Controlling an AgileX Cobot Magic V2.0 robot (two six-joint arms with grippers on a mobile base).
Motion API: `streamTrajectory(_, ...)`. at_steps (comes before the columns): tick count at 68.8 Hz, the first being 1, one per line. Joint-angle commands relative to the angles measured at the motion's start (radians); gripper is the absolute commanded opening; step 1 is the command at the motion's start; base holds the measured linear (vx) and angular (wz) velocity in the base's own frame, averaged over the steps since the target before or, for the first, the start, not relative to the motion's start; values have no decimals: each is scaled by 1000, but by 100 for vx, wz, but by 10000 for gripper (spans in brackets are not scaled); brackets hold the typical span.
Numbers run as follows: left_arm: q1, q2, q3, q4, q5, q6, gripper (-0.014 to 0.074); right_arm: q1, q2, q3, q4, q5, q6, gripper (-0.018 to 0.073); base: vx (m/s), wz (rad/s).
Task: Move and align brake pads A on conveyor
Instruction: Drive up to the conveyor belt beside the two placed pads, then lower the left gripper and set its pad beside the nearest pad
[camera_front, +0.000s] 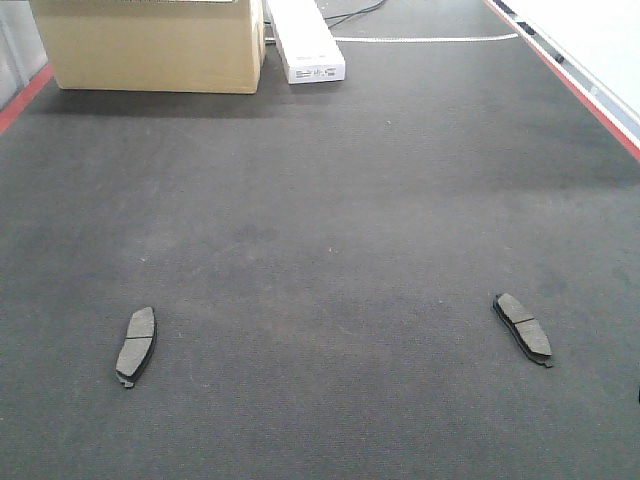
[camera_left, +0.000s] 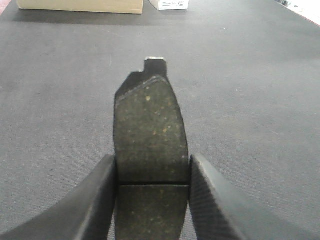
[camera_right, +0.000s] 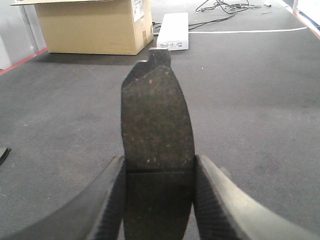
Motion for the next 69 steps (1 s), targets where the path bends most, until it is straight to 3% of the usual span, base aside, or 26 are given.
streamTrajectory(1, -4, 12, -26, -2, -88, -4, -6, -7, 8, -32, -22, -100, -6, -7, 0, 0)
streamTrajectory(11, -4, 43, -31, -57, -107, -4, -5, -7, 8, -32, -22, -100, -6, -7, 0, 0)
streamTrajectory(18, -4, 160, -64, -70, -128, -2, -3, -7, 8, -32, -22, -100, -6, -7, 0, 0)
streamTrajectory(38, -4, 714, -268, -83, -142, -5, 4, -7, 8, -32, -22, -100, -6, -7, 0, 0)
streamTrajectory(59, -4, 1229, -554, -231, -149, -8, 11, -7, 8, -32, -22, -100, -6, -7, 0, 0)
streamTrajectory(69, -21, 1415, -660, -266, -119, -8, 15, -7, 8, -32, -22, -100, -6, -7, 0, 0)
